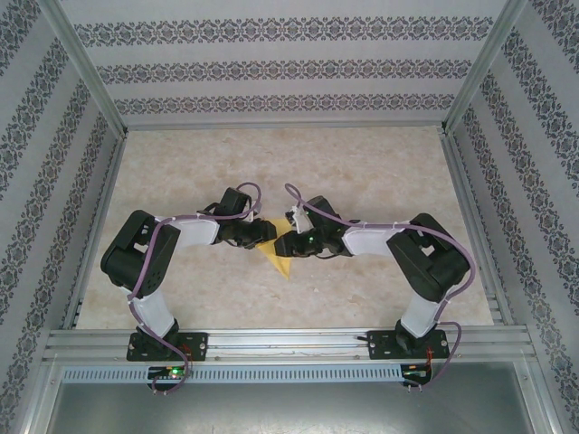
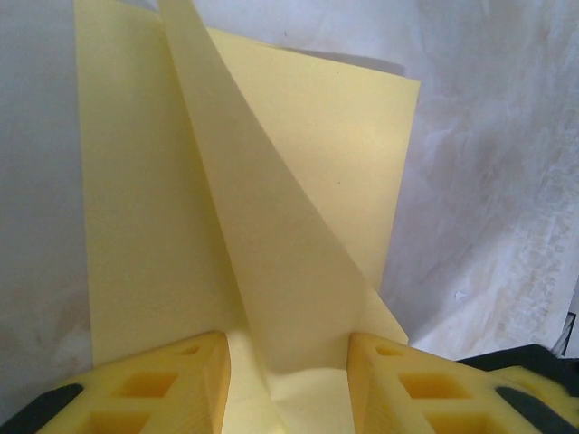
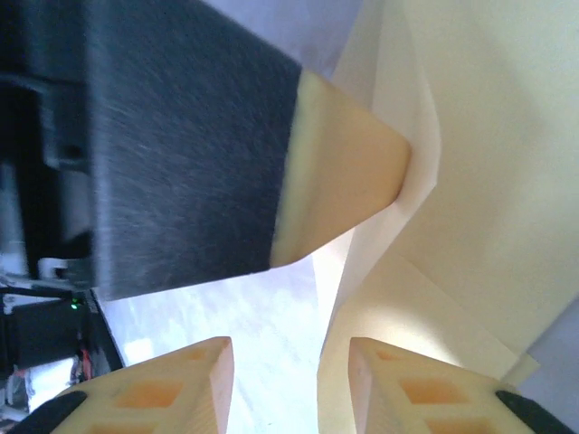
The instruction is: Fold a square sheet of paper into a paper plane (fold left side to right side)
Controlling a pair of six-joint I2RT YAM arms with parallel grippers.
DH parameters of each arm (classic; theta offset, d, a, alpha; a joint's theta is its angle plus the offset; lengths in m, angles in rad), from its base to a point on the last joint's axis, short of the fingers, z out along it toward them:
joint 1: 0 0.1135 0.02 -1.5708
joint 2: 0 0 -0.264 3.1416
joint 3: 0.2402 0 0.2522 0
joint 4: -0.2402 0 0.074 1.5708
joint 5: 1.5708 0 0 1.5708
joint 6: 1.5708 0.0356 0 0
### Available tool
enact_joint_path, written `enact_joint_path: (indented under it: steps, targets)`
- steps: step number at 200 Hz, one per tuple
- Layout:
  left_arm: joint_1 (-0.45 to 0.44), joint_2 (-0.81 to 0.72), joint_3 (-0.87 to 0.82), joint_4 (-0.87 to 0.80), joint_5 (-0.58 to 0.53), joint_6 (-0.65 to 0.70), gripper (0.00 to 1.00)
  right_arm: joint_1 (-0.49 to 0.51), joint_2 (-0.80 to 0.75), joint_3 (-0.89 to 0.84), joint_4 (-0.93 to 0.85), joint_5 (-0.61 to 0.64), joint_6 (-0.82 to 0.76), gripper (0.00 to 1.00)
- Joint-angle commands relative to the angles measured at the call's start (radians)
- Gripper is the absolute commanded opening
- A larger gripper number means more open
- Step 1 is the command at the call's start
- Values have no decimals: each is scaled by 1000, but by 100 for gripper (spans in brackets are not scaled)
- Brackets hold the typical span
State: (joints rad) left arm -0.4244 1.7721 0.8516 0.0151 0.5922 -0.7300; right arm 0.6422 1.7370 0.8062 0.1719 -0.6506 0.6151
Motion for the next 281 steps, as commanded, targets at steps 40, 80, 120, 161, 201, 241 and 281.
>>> enact_joint_path:
  steps: [40,80,120,161,201,241,281]
  targets:
    - [-5,49,-15,-73,-97,34,40,-56,-50,-28,25,-21,46,39]
    - [-5,49,-17,-70,-97,32,40,-29,10,19,51,-15,79,38]
    - [-4,48,-15,-71,-95,34,40,-8,66,46,69,-2,96,37]
    - [-4,45,-11,-76,-96,36,40,0,86,50,62,16,95,28]
    - [-4,46,-11,-80,-99,37,40,-1,77,43,18,53,69,11]
    - [-5,44,-9,-83,-101,37,40,-11,66,35,-13,79,48,0]
    - [-5,44,-7,-87,-102,38,40,-19,50,37,-48,108,27,0]
